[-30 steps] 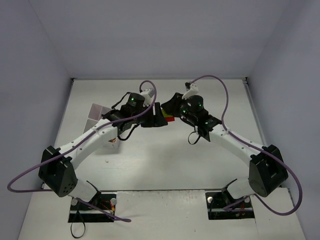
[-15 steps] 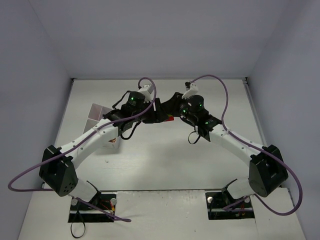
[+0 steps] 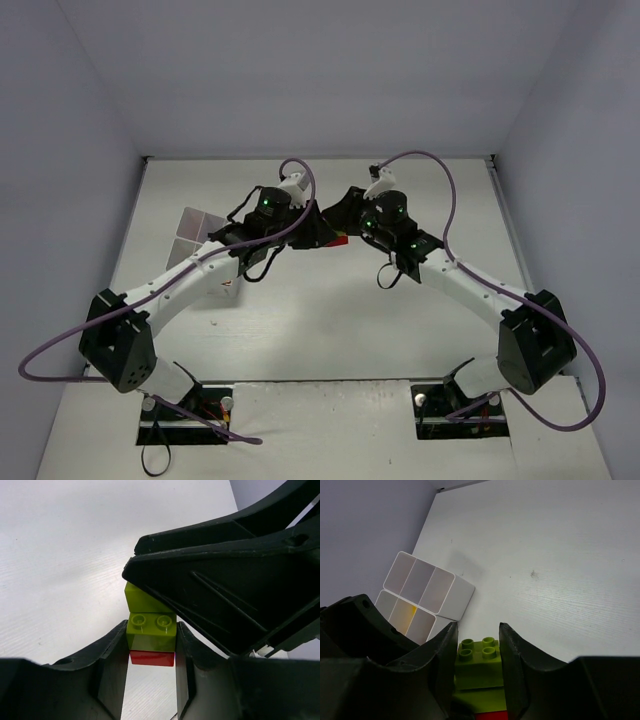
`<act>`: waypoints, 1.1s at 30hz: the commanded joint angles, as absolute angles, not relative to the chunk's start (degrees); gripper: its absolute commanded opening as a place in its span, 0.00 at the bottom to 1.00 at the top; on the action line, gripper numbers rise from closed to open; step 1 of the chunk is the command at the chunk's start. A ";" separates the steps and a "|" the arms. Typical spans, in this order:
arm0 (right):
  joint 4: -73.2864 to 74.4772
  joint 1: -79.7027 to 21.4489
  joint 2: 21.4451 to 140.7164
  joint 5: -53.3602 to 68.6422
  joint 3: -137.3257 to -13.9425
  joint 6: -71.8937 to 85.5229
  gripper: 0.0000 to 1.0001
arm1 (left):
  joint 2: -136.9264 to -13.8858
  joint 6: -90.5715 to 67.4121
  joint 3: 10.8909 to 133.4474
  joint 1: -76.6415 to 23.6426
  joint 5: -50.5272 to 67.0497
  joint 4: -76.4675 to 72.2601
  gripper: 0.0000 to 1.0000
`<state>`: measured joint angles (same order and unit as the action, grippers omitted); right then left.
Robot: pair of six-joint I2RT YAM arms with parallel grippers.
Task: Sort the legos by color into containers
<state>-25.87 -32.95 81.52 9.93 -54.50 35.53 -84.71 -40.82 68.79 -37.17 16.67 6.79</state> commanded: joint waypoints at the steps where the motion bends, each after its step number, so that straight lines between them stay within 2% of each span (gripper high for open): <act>1: -27.69 -33.13 77.96 10.02 -56.25 33.49 0.06 | -81.13 -37.71 67.94 -37.26 15.47 4.39 0.06; 3: -26.11 -33.13 77.61 9.84 -56.34 32.70 0.20 | -79.64 -36.13 66.89 -37.18 14.77 4.48 0.06; 4: -24.80 -32.96 77.43 9.76 -56.42 31.91 0.33 | -79.11 -34.99 66.54 -37.18 14.07 4.74 0.06; 6: -23.73 -32.87 77.08 9.49 -56.60 31.29 0.44 | -77.79 -34.11 65.57 -37.18 13.19 5.10 0.06; 7: -22.77 -32.61 76.82 9.41 -56.69 30.59 0.55 | -77.00 -33.06 65.22 -37.09 12.31 5.53 0.06; 8: -22.33 -32.52 76.64 9.06 -56.69 30.15 0.57 | -76.73 -32.52 65.04 -37.09 12.04 5.80 0.06; 10: -20.84 -32.08 76.03 8.96 -57.04 29.62 0.60 | -76.12 -30.86 64.34 -37.09 11.60 6.59 0.06; 26: -14.06 -31.55 72.69 11.77 -54.59 19.34 0.58 | -73.74 -31.28 59.33 -37.00 7.82 9.67 0.06; 29: -14.24 -31.99 71.64 12.57 -52.74 16.79 0.61 | -73.65 -33.92 59.24 -36.91 6.95 10.19 0.06; 31: -14.85 -32.78 71.19 13.53 -51.77 16.17 0.76 | -73.48 -36.64 59.24 -36.91 6.51 10.11 0.06; 33: -16.16 -33.48 71.19 14.50 -50.98 16.35 0.85 | -73.30 -39.70 59.06 -36.83 6.59 8.62 0.06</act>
<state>-11.99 -32.36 73.12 12.08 -51.37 18.61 -76.25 -34.72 57.63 -37.32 7.62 11.90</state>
